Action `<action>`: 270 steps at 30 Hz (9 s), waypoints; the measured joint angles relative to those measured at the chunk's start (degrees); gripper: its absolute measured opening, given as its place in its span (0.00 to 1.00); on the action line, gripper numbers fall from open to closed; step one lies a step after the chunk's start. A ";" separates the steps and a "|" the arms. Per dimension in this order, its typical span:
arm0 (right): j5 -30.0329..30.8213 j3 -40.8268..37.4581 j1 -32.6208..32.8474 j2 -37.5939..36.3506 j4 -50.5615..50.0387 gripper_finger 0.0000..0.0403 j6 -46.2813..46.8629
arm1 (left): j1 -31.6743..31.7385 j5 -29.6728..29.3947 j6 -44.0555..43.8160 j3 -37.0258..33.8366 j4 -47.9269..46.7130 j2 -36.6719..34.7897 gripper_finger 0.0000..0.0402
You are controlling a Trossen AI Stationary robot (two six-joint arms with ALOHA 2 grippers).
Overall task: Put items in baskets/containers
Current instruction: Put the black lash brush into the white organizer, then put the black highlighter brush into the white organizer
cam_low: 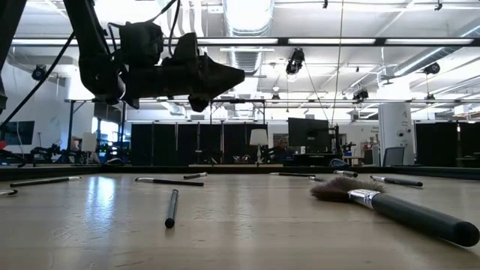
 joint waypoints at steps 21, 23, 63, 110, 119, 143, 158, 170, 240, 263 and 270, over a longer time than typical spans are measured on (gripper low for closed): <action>-0.02 1.41 -1.37 -1.13 0.01 0.21 1.63 | 0.00 -0.13 -0.74 0.00 -0.31 0.00 0.18; 0.20 2.79 -2.15 -1.89 -0.02 0.23 -1.26 | 0.00 -0.11 -0.74 0.00 -0.33 0.00 0.18; -16.65 -9.14 -61.32 6.91 44.15 0.03 -44.48 | 2.58 -4.81 -2.99 -11.93 12.82 0.13 0.00; -35.47 6.74 -51.89 28.86 22.13 0.02 -48.39 | 2.47 6.02 -6.79 -7.52 1.24 0.02 0.00; -36.31 7.02 -51.76 24.40 21.09 0.03 -44.64 | 2.47 6.01 -7.82 -7.28 1.26 0.02 0.00; -39.73 15.33 -47.30 39.98 22.68 0.38 -54.69 | 2.03 6.60 -8.30 -5.38 -2.78 0.02 0.21; -36.29 18.03 -45.69 45.15 17.32 0.21 -61.70 | 1.99 6.61 -7.77 -5.31 -3.76 0.02 0.21; -22.17 17.19 -48.57 37.28 11.20 0.02 -66.77 | 1.99 5.53 -9.38 -4.84 -6.73 0.02 0.21; 2.23 23.50 -56.76 22.67 24.59 0.02 -85.28 | -10.08 -14.03 -3.55 9.60 -15.74 0.33 0.21; -4.40 4.45 -56.45 11.75 38.36 0.08 -70.23 | -5.25 -2.47 -2.90 -1.06 9.16 -1.10 0.08; -17.17 -9.44 -59.05 15.04 80.52 0.10 -70.09 | -5.31 1.96 -2.05 -2.45 12.80 -1.07 0.08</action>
